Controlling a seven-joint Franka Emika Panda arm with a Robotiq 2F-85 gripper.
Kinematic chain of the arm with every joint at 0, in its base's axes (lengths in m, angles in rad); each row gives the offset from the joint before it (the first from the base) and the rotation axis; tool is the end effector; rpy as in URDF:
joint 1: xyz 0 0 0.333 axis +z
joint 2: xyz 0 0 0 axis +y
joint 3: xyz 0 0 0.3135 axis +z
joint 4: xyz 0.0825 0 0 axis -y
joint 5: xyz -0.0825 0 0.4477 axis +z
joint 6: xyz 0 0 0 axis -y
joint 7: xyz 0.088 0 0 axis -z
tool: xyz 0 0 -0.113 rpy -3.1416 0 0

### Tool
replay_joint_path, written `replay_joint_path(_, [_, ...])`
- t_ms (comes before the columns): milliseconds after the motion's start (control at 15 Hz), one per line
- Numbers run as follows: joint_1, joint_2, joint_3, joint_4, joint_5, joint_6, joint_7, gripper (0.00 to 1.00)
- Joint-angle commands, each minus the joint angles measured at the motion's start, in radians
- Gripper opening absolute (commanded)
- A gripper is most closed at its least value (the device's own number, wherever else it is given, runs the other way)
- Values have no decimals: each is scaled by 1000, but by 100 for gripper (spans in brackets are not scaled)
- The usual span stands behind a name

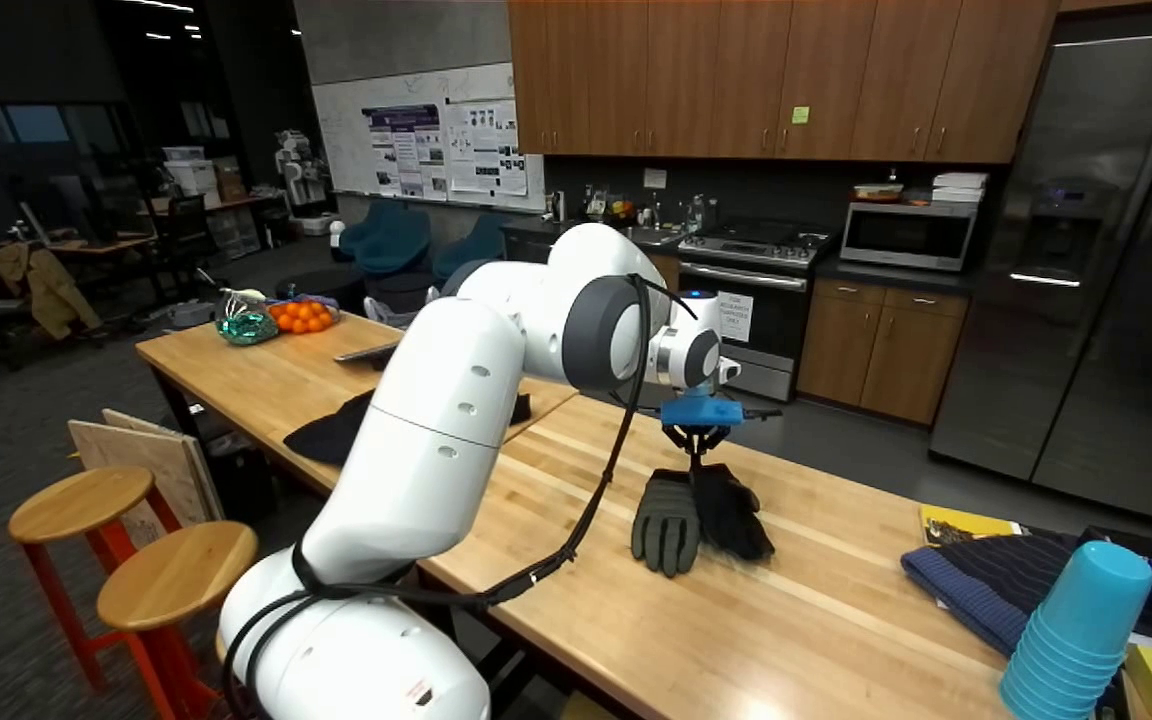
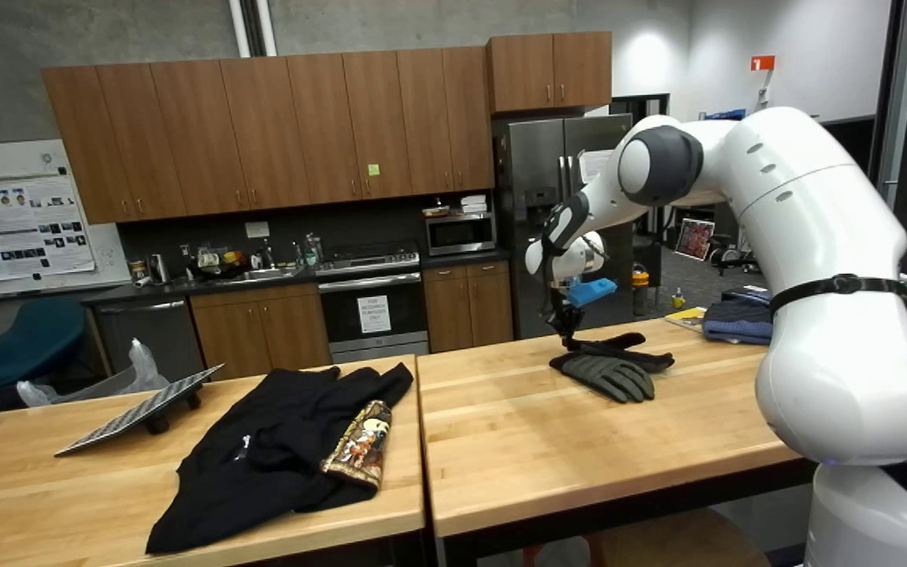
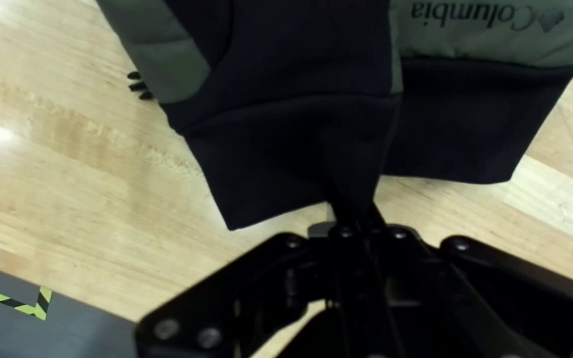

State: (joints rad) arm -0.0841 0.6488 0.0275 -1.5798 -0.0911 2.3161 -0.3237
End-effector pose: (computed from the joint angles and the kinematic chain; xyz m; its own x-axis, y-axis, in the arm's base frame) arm 0.7560 -0.0473 0.2198 0.9466 0.3160 0.0642 0.3108 -0.9471 0.0800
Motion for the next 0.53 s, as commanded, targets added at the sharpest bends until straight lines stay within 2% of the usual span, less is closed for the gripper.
replay_joint_path(0, [-6,-78,-4,-55,3,32,10,1])
replay_joint_path(467, [-21,-291,-13,-187,-2,176,-2,1])
